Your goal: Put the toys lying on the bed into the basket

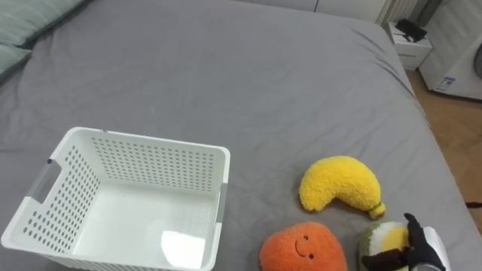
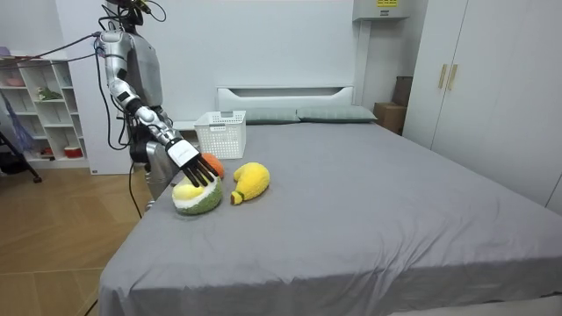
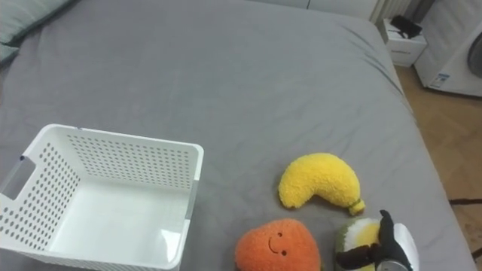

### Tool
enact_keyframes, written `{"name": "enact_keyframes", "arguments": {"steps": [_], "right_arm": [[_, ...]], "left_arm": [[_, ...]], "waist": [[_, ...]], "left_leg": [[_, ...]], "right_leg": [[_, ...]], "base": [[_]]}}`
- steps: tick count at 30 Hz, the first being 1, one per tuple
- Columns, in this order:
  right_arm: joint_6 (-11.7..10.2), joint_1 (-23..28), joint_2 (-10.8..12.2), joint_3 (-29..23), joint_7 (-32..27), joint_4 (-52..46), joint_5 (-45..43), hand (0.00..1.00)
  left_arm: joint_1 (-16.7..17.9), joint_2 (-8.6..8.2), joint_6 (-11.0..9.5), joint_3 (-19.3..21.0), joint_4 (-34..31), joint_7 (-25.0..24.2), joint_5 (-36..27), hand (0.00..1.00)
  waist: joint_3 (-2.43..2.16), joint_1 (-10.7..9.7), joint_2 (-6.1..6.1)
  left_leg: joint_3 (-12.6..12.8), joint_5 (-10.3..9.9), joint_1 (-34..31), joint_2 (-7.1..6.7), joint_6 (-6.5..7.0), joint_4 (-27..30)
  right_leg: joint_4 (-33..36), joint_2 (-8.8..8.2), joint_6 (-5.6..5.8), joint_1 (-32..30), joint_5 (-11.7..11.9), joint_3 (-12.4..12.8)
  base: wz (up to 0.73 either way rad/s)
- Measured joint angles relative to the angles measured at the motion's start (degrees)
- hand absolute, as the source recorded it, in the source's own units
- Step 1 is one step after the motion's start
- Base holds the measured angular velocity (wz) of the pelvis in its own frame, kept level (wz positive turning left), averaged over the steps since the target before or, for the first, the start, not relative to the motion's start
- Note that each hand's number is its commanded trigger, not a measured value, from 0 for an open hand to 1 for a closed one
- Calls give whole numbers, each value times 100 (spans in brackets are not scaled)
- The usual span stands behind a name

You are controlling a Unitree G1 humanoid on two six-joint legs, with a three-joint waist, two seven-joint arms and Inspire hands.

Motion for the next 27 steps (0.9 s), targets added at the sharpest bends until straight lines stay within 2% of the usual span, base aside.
{"name": "enact_keyframes", "arguments": {"steps": [9,21,27], "right_arm": [[-106,-32,-169,15,-160,288,-22,100],[-50,-34,-187,39,-89,478,-65,100],[-58,-67,-189,-28,-63,465,-366,100]], "left_arm": [[-61,56,-11,-14,-83,16,7,0],[-71,64,-12,-21,-82,17,0,0],[-95,65,-29,-19,-77,17,-4,0]], "waist": [[-18,4,-36],[-15,25,-27],[-19,11,-8]], "left_leg": [[-166,0,-135,-13,1,70],[-180,0,-159,-10,0,84],[-163,1,-164,-8,0,83]], "right_leg": [[-70,-23,4,5,7,-194],[-69,-26,4,-50,7,-213],[-55,-25,2,-81,10,-194]], "base": [[10],[1],[0]]}}
